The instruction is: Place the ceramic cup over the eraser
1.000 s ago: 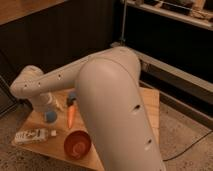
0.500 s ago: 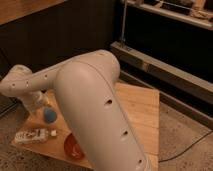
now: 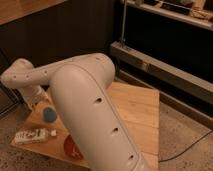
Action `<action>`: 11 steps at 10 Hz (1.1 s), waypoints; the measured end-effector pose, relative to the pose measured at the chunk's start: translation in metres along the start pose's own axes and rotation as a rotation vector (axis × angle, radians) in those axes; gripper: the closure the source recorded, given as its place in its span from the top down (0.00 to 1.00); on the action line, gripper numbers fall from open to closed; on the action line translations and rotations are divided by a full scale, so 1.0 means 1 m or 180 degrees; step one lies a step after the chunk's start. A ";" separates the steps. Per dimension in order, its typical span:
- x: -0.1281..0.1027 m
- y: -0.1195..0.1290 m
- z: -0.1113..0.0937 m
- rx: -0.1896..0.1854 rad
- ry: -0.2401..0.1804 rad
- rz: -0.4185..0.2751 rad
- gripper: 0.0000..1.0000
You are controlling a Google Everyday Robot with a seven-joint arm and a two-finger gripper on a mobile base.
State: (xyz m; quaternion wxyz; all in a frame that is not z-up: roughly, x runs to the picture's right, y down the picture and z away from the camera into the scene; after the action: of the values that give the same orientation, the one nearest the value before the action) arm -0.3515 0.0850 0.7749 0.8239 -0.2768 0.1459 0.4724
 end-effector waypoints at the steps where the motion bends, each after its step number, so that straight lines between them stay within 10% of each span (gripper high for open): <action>1: -0.002 -0.001 0.005 0.0001 0.0032 0.0004 0.65; 6: -0.001 -0.011 0.026 -0.0005 0.0179 0.0037 0.65; 11: 0.010 -0.024 0.040 -0.0257 0.0232 0.0126 0.65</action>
State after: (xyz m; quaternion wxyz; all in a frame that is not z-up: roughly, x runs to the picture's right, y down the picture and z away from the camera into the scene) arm -0.3272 0.1064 0.8100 0.7967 -0.3239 0.1621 0.4838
